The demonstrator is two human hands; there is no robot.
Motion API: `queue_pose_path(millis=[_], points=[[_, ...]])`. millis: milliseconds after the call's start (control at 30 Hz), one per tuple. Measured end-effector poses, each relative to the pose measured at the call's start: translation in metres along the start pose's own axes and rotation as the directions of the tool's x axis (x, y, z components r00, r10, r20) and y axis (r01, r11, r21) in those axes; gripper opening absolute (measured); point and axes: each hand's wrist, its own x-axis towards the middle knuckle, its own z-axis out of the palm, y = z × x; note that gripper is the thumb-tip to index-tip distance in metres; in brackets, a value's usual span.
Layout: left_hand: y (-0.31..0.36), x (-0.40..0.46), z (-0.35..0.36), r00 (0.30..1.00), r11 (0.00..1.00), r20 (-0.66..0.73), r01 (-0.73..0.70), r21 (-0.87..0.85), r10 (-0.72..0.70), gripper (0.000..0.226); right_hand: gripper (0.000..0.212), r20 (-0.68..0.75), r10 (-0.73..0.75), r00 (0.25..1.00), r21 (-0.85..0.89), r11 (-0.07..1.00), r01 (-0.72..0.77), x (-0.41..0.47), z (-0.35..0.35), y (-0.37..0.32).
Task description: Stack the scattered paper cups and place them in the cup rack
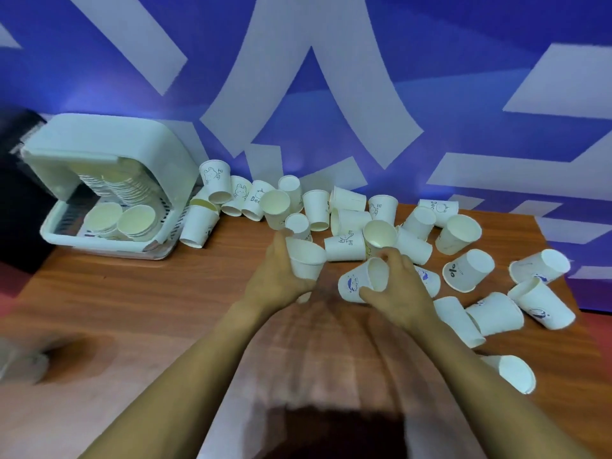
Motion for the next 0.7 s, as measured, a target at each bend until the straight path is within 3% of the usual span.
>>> queue_pose_path(millis=[267, 533, 700], points=[[-0.057, -0.017, -0.089, 0.999, 0.999, 0.008, -0.033, 0.030, 0.033, 0.091, 0.065, -0.075, -0.048, 0.996, -0.037, 0.998, 0.045, 0.001, 0.055, -0.094], [-0.139, -0.025, -0.226, 0.998, 0.998, -0.048, -0.043, 0.042, 0.045, 0.071, 0.061, -0.039, -0.085, 0.996, -0.067, 0.994, 0.082, -0.005, 0.152, -0.223], [-0.179, -0.026, -0.295, 0.997, 0.997, -0.066, -0.030, 0.075, 0.035, 0.074, 0.070, -0.025, -0.103, 0.994, -0.045, 0.994, 0.102, -0.005, 0.197, -0.282]])
